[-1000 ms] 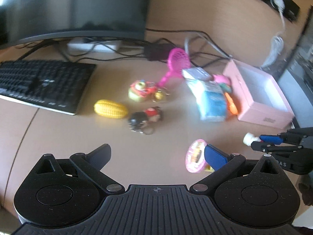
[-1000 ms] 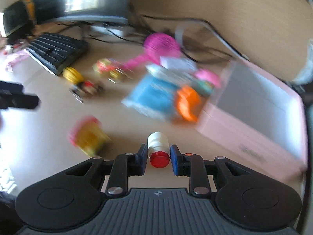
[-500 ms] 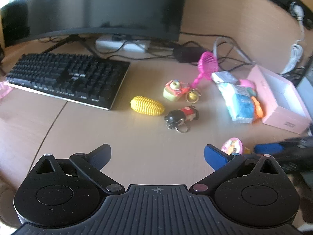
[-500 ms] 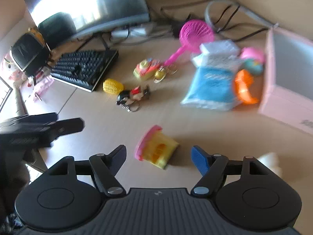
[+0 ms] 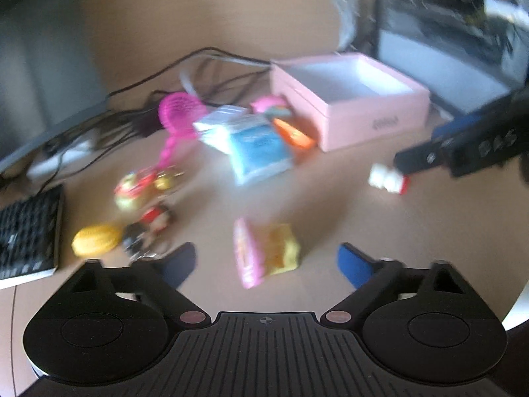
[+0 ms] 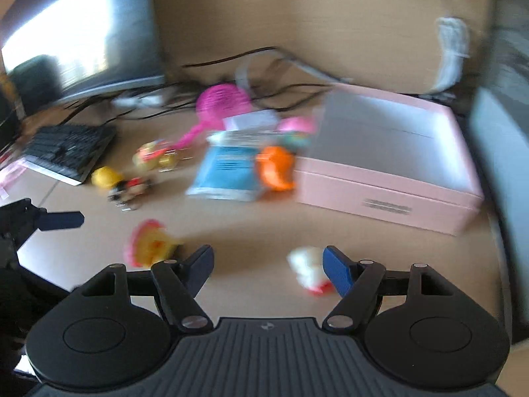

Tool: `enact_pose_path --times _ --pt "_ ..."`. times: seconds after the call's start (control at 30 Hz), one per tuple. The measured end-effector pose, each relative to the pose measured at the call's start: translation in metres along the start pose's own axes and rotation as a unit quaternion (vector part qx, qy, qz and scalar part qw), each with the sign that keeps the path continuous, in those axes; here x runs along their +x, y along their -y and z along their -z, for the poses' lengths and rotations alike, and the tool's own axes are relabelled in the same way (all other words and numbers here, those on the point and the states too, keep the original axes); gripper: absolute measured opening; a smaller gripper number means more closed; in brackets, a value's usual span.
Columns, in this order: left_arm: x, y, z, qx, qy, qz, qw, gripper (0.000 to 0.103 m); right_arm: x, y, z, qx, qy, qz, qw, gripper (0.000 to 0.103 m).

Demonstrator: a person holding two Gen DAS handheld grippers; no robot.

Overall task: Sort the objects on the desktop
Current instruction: 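Grasp the pink-and-yellow cup toy with the left tool while the right tool grasps the white bottle, then carry both toys into the pink box and open both tools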

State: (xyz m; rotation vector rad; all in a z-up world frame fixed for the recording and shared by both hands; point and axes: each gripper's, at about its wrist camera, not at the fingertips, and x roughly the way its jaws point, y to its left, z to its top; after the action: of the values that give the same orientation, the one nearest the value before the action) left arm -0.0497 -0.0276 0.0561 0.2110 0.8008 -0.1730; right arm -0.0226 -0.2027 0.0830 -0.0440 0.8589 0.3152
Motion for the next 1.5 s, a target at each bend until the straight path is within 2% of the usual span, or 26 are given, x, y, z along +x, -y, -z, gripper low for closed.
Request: enact_pose_path --times 0.03,0.13,0.2,0.23,0.27,0.37,0.4,0.43,0.6,0.67,0.77,0.8,0.83,0.93,1.0,1.07,1.13,1.2,1.3,1.4,1.5 --pt "0.008 0.005 -0.001 0.007 -0.008 -0.008 0.9999 0.083 -0.002 0.008 0.003 0.008 0.000 0.010 1.000 0.073" --pt "0.028 0.008 -0.003 0.001 -0.034 -0.034 0.9988 0.079 -0.003 0.018 0.015 0.020 -0.003 0.033 0.999 0.073" --pt "0.034 0.004 -0.003 -0.010 -0.044 -0.036 0.9983 0.066 -0.004 0.017 0.024 0.011 -0.003 0.043 0.999 0.073" --pt "0.034 0.002 -0.004 -0.011 -0.044 -0.034 0.9984 0.051 -0.004 0.015 0.027 0.002 -0.002 0.048 0.999 0.073" --pt "0.032 0.001 -0.003 -0.011 -0.041 -0.034 0.9985 0.049 -0.004 0.012 0.031 -0.011 0.000 0.053 0.999 0.073" --pt "0.022 0.001 -0.004 0.000 -0.023 -0.032 0.9992 0.047 0.001 0.002 0.039 -0.056 0.012 0.079 0.995 0.068" --pt "0.018 0.000 -0.004 0.002 -0.021 -0.030 0.9993 0.047 0.005 0.000 0.040 -0.070 0.014 0.083 0.994 0.057" --pt "0.014 -0.001 -0.004 0.004 -0.020 -0.029 0.9994 0.047 0.009 -0.002 0.039 -0.077 0.011 0.081 0.994 0.052" --pt "0.002 -0.009 0.004 -0.009 -0.036 -0.022 0.9991 0.047 0.038 -0.010 0.031 -0.105 0.007 0.077 0.991 0.052" --pt "-0.003 -0.013 0.007 -0.015 -0.040 -0.018 0.9989 0.047 0.047 -0.011 0.028 -0.113 0.004 0.075 0.991 0.046" --pt "-0.008 -0.022 0.011 -0.029 -0.048 -0.015 0.9983 0.047 0.062 -0.008 0.020 -0.108 -0.012 0.072 0.991 0.040" --pt "-0.009 -0.025 0.010 -0.034 -0.051 -0.014 0.9980 0.047 0.066 -0.005 0.018 -0.103 -0.024 0.068 0.992 0.029" --pt "-0.010 -0.027 0.010 -0.038 -0.053 -0.011 0.9978 0.047 0.067 -0.003 0.016 -0.097 -0.034 0.062 0.993 0.025" --pt "-0.018 -0.031 0.002 -0.038 -0.050 0.004 0.9980 0.047 0.054 0.005 0.012 -0.074 -0.053 0.032 0.995 0.025" --pt "-0.026 -0.033 -0.012 -0.035 -0.040 0.025 0.9983 0.047 0.030 0.011 0.005 -0.060 -0.055 0.009 0.997 0.025" --pt "-0.038 -0.033 -0.031 -0.029 -0.015 0.050 0.9982 0.047 -0.005 0.018 -0.007 -0.052 -0.037 -0.005 0.998 0.025" --pt "-0.053 -0.032 -0.057 -0.014 0.027 0.070 0.9971 0.047 -0.044 0.025 -0.024 -0.053 0.007 0.003 0.999 0.025" --pt "-0.064 -0.026 -0.088 0.007 0.073 0.090 0.9932 0.047 -0.082 0.036 -0.042 -0.044 0.063 0.025 0.997 0.025" --pt "-0.066 -0.015 -0.125 0.035 0.116 0.122 0.9851 0.047 -0.126 0.052 -0.064 -0.020 0.140 0.061 0.988 0.025" --pt "-0.049 0.002 -0.157 0.065 0.141 0.130 0.9792 0.047 -0.143 0.064 -0.073 0.002 0.178 0.090 0.980 0.025" --pt "-0.015 0.014 -0.181 0.072 0.128 0.143 0.9788 0.047 -0.137 0.073 -0.074 0.022 0.180 0.110 0.977 0.025"
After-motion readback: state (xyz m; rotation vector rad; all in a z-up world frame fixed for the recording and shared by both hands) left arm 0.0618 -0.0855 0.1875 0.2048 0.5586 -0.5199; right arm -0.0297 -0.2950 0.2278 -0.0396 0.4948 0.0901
